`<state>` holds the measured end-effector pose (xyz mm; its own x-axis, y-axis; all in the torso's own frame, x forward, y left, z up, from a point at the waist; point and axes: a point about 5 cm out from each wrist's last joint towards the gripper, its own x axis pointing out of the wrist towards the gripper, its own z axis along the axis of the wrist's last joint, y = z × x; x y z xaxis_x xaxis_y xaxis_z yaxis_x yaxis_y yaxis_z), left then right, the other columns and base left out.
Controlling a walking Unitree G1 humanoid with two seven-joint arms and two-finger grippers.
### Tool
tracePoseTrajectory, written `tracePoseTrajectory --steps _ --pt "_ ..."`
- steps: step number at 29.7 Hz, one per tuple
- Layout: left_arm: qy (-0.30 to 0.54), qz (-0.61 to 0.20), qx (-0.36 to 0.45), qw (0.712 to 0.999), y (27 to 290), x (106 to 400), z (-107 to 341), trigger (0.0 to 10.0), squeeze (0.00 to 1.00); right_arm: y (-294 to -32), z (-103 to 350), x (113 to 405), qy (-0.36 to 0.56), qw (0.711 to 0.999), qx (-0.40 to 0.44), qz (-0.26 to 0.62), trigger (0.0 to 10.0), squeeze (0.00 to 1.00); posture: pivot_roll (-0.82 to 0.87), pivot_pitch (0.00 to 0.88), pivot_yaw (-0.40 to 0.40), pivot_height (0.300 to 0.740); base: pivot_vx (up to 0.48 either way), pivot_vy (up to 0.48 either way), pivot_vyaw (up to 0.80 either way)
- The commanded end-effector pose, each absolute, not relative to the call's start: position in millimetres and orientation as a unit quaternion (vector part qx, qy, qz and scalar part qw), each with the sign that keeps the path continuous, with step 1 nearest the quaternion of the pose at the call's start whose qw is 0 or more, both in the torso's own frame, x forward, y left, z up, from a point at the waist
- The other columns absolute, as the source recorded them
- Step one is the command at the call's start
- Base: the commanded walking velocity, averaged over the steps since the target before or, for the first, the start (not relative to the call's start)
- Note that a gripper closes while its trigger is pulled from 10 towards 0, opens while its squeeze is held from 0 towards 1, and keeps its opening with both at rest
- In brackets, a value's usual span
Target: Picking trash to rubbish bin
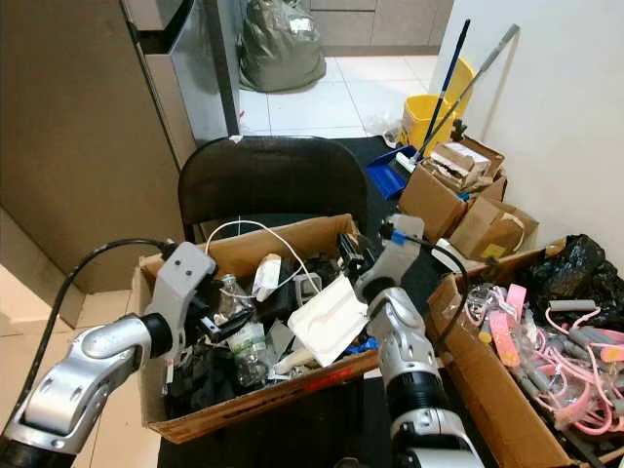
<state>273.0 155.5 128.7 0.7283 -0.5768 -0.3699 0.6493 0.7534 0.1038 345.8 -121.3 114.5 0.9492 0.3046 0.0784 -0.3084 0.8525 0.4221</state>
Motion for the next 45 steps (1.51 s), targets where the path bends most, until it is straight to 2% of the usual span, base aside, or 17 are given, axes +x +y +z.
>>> tracePoseTrajectory --steps 1,2,4,9,10,12,15,17,18,20,23,27,34,45 --pt "0.173 -0.336 0.124 0.917 157 270 125 10.0 0.0 -105 113 340 0.01 0.951 0.22 0.217 10.0 0.04 0.03 0.13 0.0 0.74 0.0 0.0 0.0" --pt "0.174 -0.336 0.126 0.917 157 270 124 10.0 0.0 -98 112 338 0.018 0.946 0.218 0.239 10.0 0.04 0.03 0.129 0.0 0.74 0.0 0.0 0.0" --pt "0.177 -0.337 0.13 0.916 157 270 123 10.0 0.0 -86 109 335 0.029 0.941 0.199 0.272 10.0 0.14 0.03 0.127 0.0 0.74 0.0 0.0 0.0" --pt "0.17 -0.329 0.134 0.919 157 272 125 10.0 0.0 -74 110 337 0.034 0.94 0.193 0.279 10.0 0.13 0.04 0.121 -0.005 0.74 0.0 0.0 0.0" --pt "0.155 -0.31 0.137 0.928 160 276 128 10.0 0.0 -77 113 342 0.027 0.949 0.182 0.256 10.0 0.04 0.04 0.117 -0.005 0.74 0.0 0.0 0.0" --pt "0.142 -0.294 0.14 0.935 161 279 131 10.0 0.0 -82 114 345 0.024 0.955 0.175 0.238 10.0 0.0 0.04 0.117 -0.005 0.74 0.0 0.0 0.0" --pt "0.097 -0.19 0.128 0.969 170 297 142 10.0 0.0 -107 113 348 0.011 0.978 0.135 0.159 10.0 0.0 0.04 0.107 -0.008 0.74 0.0 0.0 0.0" --pt "0.086 -0.162 0.124 0.975 172 302 144 10.0 0.0 -117 110 347 0.011 0.984 0.116 0.134 10.0 0.0 0.04 0.102 -0.007 0.74 0.0 0.0 0.0" --pt "0.08 -0.131 0.131 0.979 175 305 144 10.0 0.0 -130 106 344 0.011 0.991 0.095 0.095 10.0 0.0 0.03 0.099 -0.004 0.74 0.0 0.0 0.0" --pt "0.081 -0.125 0.136 0.979 176 306 144 10.0 0.0 -133 105 343 0.011 0.992 0.093 0.086 10.0 0.0 0.03 0.099 -0.004 0.74 0.0 0.0 0.0" --pt "0.063 -0.11 0.125 0.984 177 309 148 10.0 0.0 -169 90 329 0.024 0.995 0.095 -0.02 10.0 0.0 0.02 0.094 0.0 0.74 0.0 0.0 0.0" --pt "0.05 -0.137 0.13 0.981 166 308 148 10.0 0.0 -189 77 315 0.037 0.991 0.098 -0.084 10.0 0.0 0.01 0.084 0.017 0.74 0.0 0.0 -0.6" --pt "0.047 -0.163 0.143 0.975 152 309 144 10.0 0.0 -189 71 305 0.04 0.99 0.085 -0.11 10.0 0.0 0.01 0.078 0.016 0.74 0.0 0.0 -0.8" --pt "0.029 -0.133 0.165 0.977 158 312 145 10.0 0.0 -179 72 304 0.049 0.988 0.09 -0.116 10.0 0.0 0.02 0.077 0.002 0.74 0.0 0.0 -0.8"
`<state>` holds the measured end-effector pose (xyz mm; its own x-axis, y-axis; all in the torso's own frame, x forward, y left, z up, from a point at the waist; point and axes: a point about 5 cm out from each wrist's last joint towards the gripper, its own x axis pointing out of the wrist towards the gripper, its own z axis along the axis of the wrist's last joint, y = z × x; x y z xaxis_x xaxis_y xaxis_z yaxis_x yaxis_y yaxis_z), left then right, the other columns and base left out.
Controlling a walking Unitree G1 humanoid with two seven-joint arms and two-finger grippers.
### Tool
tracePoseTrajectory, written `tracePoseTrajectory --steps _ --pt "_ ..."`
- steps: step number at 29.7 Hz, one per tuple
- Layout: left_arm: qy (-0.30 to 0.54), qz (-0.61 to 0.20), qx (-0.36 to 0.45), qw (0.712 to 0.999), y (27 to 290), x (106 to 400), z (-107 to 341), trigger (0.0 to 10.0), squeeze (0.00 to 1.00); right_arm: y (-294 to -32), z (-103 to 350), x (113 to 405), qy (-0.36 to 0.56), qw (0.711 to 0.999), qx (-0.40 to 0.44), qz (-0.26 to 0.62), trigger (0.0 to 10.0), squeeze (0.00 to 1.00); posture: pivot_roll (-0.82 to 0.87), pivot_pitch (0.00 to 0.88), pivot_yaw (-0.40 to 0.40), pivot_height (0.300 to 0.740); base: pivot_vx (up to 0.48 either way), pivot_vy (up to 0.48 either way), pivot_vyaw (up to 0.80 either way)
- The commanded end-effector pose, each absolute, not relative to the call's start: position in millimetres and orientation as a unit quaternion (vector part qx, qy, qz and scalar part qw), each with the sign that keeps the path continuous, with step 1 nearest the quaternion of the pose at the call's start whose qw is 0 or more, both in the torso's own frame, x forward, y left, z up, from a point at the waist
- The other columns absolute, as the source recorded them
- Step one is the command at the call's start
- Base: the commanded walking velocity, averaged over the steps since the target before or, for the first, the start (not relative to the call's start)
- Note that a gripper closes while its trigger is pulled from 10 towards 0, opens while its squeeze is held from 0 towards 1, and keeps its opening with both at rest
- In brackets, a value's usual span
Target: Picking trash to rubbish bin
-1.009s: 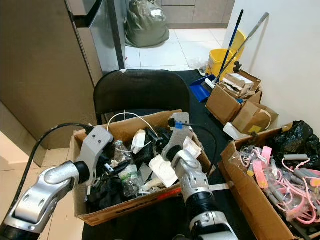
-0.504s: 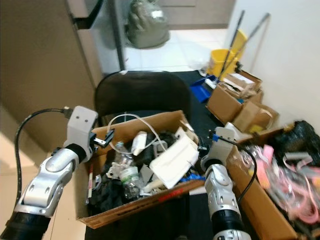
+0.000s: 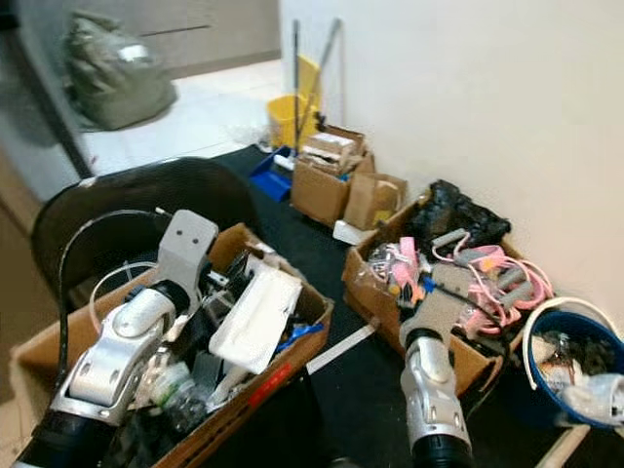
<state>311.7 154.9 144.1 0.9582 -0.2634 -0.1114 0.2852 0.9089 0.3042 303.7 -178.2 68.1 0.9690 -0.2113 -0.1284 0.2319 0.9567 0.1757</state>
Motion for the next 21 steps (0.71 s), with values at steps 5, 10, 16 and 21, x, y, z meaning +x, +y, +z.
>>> tracePoseTrajectory --steps 5,10,16,21 --pt "0.023 -0.115 0.153 0.981 161 316 149 10.0 0.0 -183 73 305 0.046 0.987 0.084 -0.129 10.0 0.0 0.02 0.077 0.002 0.74 0.0 0.0 -0.8" --pt "0.021 -0.119 0.157 0.98 160 317 148 10.0 0.0 -188 75 306 0.046 0.987 0.082 -0.134 10.0 0.0 0.02 0.077 0.002 0.74 0.0 0.0 -0.8" --pt "0.028 -0.11 0.158 0.981 160 317 144 10.0 0.0 -187 75 305 0.053 0.987 0.077 -0.128 10.0 0.0 0.01 0.078 0.006 0.74 0.0 0.0 -0.8" --pt "0.029 -0.094 0.153 0.983 163 318 143 10.0 0.0 -182 73 305 0.056 0.988 0.076 -0.121 10.0 0.0 0.01 0.078 0.006 0.74 0.0 0.0 -0.8"
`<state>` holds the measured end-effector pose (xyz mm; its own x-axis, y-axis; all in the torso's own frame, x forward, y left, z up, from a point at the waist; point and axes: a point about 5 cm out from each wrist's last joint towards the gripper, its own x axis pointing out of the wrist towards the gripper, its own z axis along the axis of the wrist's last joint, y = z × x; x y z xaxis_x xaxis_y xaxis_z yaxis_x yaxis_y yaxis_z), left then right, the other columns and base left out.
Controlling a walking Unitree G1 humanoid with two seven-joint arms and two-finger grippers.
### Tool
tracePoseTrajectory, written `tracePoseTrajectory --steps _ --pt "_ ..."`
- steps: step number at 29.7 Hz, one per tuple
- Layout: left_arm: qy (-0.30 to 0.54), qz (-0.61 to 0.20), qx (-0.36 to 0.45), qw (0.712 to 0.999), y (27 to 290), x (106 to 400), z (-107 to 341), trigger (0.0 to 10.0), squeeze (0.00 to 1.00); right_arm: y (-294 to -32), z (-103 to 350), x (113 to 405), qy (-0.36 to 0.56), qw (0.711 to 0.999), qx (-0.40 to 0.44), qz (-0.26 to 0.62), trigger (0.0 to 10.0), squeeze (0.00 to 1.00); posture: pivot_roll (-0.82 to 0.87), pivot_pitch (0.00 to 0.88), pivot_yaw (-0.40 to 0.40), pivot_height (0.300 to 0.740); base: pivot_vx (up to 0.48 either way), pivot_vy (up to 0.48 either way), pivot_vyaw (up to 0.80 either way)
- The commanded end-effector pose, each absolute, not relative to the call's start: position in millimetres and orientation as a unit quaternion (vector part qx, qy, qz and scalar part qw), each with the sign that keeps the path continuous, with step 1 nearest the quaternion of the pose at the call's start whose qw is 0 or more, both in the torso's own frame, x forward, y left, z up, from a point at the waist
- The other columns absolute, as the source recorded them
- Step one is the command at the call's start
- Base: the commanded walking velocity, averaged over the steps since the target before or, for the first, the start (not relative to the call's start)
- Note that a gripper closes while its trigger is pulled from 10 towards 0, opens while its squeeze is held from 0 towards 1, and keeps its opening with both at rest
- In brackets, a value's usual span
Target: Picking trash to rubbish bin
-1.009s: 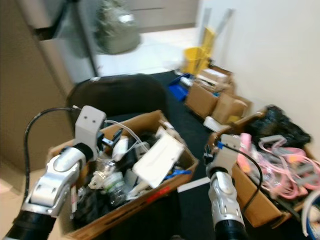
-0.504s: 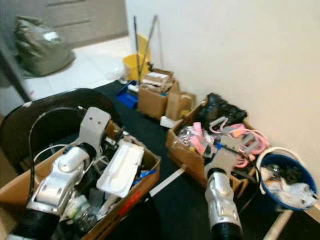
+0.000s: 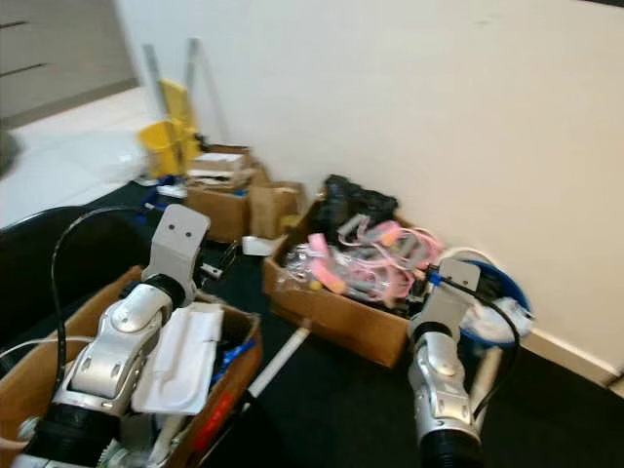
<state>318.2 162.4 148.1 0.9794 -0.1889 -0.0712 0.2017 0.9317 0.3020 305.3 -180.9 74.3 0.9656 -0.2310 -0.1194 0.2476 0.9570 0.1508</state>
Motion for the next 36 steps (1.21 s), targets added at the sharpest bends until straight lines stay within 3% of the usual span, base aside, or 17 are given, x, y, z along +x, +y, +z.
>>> tracePoseTrajectory --steps 1,36 --pt "0.029 -0.092 0.152 0.984 163.9 318.2 143.0 10.0 0.0 -181.7 73.4 304.9 0.056 0.988 0.076 -0.121 10.0 0.0 0.01 0.078 0.006 0.74 0.0 0.0 -0.8" --pt "0.037 -0.082 0.135 0.987 166.6 317.4 140.1 10.0 0.0 -181.7 70.0 295.8 0.065 0.986 0.077 -0.131 10.0 0.0 -0.01 0.125 0.04 0.74 0.0 0.0 -0.8"
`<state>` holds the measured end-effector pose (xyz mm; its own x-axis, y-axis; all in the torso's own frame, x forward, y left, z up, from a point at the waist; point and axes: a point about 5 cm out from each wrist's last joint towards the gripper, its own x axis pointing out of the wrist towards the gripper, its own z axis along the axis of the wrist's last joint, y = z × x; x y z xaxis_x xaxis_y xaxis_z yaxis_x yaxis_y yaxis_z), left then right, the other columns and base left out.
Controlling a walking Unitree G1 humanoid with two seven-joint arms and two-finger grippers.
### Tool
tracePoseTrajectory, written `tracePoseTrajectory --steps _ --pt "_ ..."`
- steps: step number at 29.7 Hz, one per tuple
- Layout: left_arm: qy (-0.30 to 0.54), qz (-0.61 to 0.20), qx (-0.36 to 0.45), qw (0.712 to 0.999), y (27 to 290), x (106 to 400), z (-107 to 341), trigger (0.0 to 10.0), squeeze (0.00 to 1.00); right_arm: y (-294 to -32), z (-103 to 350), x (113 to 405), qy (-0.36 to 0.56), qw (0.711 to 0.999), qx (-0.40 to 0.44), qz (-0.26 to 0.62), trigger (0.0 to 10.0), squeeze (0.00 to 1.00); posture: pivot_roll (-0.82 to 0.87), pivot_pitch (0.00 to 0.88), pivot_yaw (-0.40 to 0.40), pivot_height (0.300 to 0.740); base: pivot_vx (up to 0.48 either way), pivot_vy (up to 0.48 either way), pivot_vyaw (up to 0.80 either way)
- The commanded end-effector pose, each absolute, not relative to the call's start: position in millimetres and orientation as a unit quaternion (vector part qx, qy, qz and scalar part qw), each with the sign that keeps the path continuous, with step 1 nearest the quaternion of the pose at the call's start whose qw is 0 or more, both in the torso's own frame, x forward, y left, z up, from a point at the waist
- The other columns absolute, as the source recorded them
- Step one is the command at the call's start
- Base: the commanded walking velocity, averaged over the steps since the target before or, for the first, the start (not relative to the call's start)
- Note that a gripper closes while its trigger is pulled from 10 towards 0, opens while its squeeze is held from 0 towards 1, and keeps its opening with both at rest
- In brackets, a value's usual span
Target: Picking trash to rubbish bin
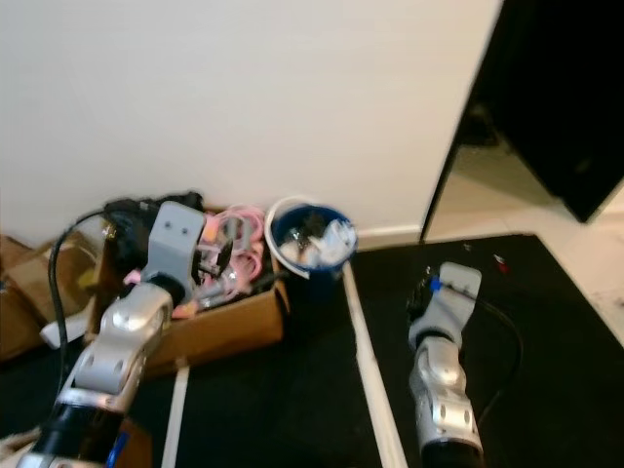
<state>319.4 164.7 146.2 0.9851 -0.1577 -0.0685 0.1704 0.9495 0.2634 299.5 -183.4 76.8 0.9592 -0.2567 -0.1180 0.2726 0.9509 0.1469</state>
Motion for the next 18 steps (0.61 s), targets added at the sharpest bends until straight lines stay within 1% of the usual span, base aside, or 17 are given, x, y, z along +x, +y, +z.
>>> tracePoseTrajectory --steps 1,18 --pt "0.037 -0.082 0.135 0.987 166.6 317.4 140.1 10.0 0.0 -181.7 70.0 295.8 0.065 0.986 0.077 -0.131 10.0 0.0 -0.01 0.125 0.04 0.74 0.0 0.0 -0.8" --pt "0.034 -0.07 0.129 0.989 169.4 319.0 141.0 10.0 0.0 -183.1 68.5 291.9 0.072 0.986 0.076 -0.13 10.0 0.0 -0.02 0.133 0.042 0.74 0.0 0.0 -0.8"
